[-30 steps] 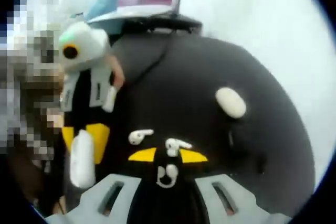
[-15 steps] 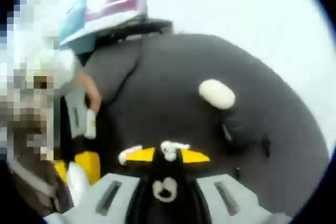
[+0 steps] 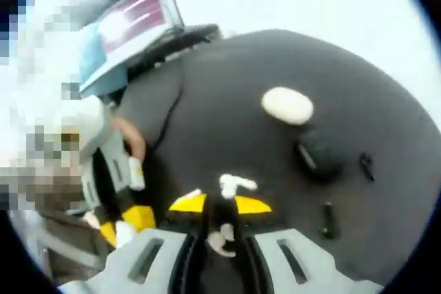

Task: Pick up three earphones and place each one into its charging case using tactile feedback, ensure that each earphone is properly inserted and securely positioned inside the case.

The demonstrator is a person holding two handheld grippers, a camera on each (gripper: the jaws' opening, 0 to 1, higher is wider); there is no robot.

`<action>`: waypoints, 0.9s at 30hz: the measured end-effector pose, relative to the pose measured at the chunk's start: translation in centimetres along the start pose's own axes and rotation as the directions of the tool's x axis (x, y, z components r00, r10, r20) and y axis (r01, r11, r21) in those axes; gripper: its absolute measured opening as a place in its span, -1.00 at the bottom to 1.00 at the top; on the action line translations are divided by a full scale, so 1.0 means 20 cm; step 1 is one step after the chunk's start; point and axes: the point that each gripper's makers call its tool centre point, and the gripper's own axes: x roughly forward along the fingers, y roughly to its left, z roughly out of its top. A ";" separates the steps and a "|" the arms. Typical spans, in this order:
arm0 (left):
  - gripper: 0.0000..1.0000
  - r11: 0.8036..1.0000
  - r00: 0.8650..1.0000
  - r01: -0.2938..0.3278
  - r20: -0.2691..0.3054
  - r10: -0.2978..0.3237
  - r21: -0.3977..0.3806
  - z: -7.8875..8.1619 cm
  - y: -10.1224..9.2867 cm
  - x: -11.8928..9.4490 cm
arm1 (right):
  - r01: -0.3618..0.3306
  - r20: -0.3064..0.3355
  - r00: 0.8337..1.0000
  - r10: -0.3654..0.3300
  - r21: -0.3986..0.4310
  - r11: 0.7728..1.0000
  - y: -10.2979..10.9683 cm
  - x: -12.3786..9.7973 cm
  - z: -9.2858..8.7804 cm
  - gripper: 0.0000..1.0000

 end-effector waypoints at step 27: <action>-0.72 1.000 1.000 -0.005 0.000 0.005 -0.005 0.01 0.00 0.00 | -0.167 0.046 0.979 0.201 -0.394 0.904 -0.07 -0.06 0.20 -0.66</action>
